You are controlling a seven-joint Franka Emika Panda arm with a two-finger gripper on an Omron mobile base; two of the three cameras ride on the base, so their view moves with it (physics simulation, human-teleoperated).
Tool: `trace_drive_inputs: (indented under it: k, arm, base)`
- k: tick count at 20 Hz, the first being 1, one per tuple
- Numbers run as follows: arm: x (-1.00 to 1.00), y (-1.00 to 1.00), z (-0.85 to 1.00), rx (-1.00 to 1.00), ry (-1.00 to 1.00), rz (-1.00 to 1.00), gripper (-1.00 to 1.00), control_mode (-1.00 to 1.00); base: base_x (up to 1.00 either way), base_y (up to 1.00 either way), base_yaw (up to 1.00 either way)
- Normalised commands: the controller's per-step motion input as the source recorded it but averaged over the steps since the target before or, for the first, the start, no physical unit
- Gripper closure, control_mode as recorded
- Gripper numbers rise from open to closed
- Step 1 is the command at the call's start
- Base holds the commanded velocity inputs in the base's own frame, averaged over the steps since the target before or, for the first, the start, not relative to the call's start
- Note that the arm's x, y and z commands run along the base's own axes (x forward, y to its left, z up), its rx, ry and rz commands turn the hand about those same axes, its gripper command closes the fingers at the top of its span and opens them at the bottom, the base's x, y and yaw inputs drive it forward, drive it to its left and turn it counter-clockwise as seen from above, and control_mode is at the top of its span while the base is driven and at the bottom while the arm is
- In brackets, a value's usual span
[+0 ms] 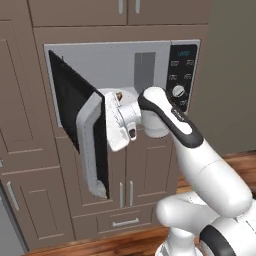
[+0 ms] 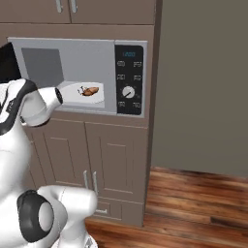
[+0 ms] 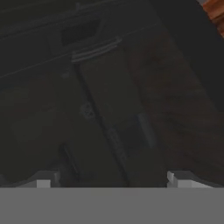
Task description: Open the microwave door.
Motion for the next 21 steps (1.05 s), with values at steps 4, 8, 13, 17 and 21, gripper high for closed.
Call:
trace_drive_inputs:
  k: [4,8,13,17,21]
  arm:
    - [0.00,1.00,-0.17,0.00,0.00,-0.08,-1.00,-1.00]
    - [0.00,1.00,-0.21,-0.01,0.00,-0.11,-1.00,-1.00]
    - [-0.11,0.60,0.00,0.00,-0.04,-0.05,-1.00,-1.00]
    - [0.00,0.00,0.00,0.00,0.00,0.00,-1.00,-1.00]
    - [0.00,0.13,-0.04,-0.02,0.00,0.00,-1.00,-1.00]
  base:
    - [0.00,0.00,0.00]
    - [0.00,0.00,0.00]
    - [0.00,0.00,0.00]
    - [0.00,0.00,0.00]
    - [0.00,0.00,0.00]
